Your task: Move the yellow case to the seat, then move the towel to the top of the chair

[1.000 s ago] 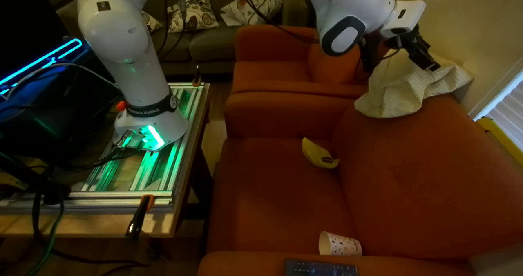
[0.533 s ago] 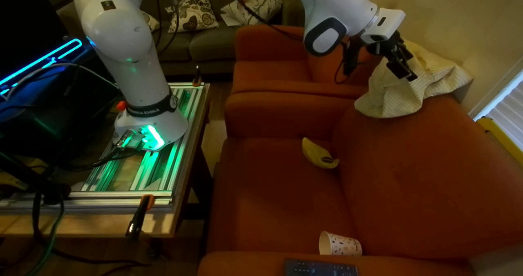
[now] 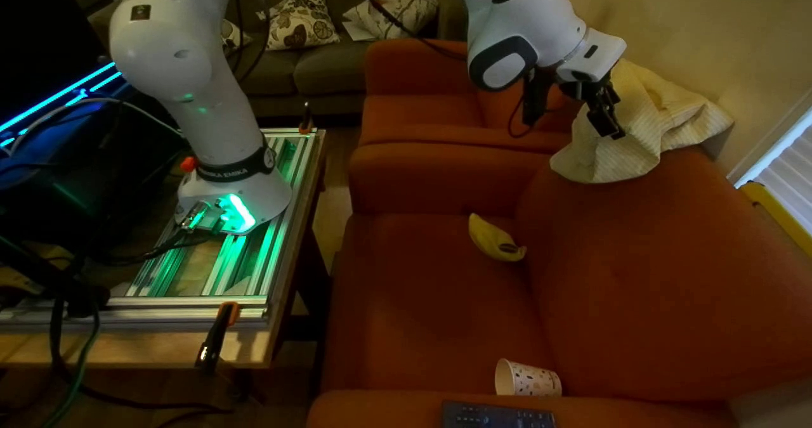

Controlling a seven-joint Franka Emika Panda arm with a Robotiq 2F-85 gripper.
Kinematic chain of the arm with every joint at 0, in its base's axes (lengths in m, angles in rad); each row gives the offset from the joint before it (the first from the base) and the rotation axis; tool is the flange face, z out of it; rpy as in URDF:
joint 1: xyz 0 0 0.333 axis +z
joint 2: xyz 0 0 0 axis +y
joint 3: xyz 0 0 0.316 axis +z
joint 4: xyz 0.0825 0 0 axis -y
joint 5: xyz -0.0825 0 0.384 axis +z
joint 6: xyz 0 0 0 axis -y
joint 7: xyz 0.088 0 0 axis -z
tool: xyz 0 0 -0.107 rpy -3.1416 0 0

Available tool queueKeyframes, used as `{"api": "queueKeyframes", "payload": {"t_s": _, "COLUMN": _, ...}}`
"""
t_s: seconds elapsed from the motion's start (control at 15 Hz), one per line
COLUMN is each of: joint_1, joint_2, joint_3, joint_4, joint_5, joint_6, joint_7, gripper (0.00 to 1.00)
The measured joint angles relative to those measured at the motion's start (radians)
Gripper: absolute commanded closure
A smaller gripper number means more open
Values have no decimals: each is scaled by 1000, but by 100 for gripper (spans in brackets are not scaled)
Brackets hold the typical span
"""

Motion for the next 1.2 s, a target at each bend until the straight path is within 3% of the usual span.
{"api": "queueKeyframes", "payload": {"t_s": 0.13, "joint_1": -70, "joint_2": -4, "joint_3": 44, "joint_4": 2, "joint_5": -26, "joint_6": -53, "joint_7": 0, "gripper": 0}}
{"api": "queueKeyframes", "payload": {"t_s": 0.4, "joint_1": -131, "joint_2": -2, "joint_3": 60, "joint_4": 15, "joint_5": -49, "joint_6": -135, "joint_7": -7, "gripper": 0}}
{"api": "queueKeyframes", "payload": {"t_s": 0.47, "joint_1": -144, "joint_2": 0, "joint_3": 68, "joint_4": 21, "joint_5": -60, "joint_6": -146, "joint_7": -7, "gripper": 25}}
{"api": "queueKeyframes", "payload": {"t_s": 0.53, "joint_1": -154, "joint_2": 2, "joint_3": 78, "joint_4": 28, "joint_5": -70, "joint_6": -155, "joint_7": -7, "gripper": 26}}
{"api": "queueKeyframes", "payload": {"t_s": 0.8, "joint_1": -190, "joint_2": 19, "joint_3": 123, "joint_4": 60, "joint_5": -106, "joint_6": -172, "joint_7": -8, "gripper": 56}}
{"api": "queueKeyframes", "payload": {"t_s": 1.2, "joint_1": -298, "joint_2": 57, "joint_3": 250, "joint_4": 104, "joint_5": -143, "joint_6": -159, "joint_7": -23, "gripper": 97}}
